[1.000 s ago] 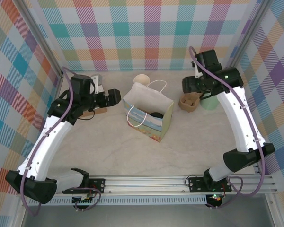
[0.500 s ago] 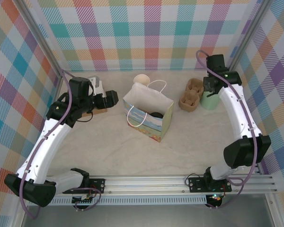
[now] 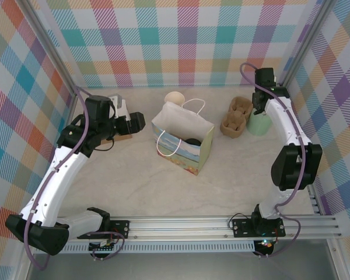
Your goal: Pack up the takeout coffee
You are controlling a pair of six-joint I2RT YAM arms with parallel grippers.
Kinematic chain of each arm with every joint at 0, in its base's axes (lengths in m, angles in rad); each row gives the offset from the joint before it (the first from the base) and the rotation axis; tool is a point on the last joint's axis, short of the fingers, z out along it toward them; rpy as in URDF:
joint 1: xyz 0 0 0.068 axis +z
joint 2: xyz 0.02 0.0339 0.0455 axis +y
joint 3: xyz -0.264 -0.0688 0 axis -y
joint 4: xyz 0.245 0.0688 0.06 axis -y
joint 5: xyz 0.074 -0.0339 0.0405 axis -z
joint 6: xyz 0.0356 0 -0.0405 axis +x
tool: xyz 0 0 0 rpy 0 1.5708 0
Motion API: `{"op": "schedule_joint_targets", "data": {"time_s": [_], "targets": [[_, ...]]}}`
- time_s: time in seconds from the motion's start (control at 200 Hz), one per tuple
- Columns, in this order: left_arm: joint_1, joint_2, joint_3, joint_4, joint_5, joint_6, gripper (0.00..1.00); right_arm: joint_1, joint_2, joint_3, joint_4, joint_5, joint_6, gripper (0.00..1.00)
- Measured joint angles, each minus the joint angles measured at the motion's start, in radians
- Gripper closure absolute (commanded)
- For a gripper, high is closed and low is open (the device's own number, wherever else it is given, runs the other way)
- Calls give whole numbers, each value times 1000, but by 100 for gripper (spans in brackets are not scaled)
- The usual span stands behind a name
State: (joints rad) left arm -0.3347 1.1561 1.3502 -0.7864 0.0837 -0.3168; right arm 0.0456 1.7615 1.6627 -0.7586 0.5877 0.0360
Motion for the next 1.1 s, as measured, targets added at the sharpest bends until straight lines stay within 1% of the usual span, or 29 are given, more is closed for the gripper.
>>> {"op": "schedule_joint_targets", "data": {"time_s": [0.175, 0.365, 0.49, 0.6, 0.78, 0.88, 1.1], "targets": [[0, 0, 0, 0, -1, 0, 0, -26, 56, 26, 25, 0, -1, 65], [2, 0, 0, -6, -8, 0, 0, -50, 84, 48, 49, -6, -16, 67], [4, 0, 0, -8, -11, 0, 0, -61, 105, 65, 79, -24, -31, 72], [4, 0, 0, -10, -11, 0, 0, -69, 121, 74, 100, -45, -50, 74], [4, 0, 0, -19, -11, 0, 0, -73, 128, 75, 132, -74, -70, 86], [4, 0, 1, -23, -11, 0, 0, -73, 128, 77, 142, -81, -77, 91], [4, 0, 2, -23, -11, 0, 0, -73, 127, 77, 154, -84, -83, 94]]}}
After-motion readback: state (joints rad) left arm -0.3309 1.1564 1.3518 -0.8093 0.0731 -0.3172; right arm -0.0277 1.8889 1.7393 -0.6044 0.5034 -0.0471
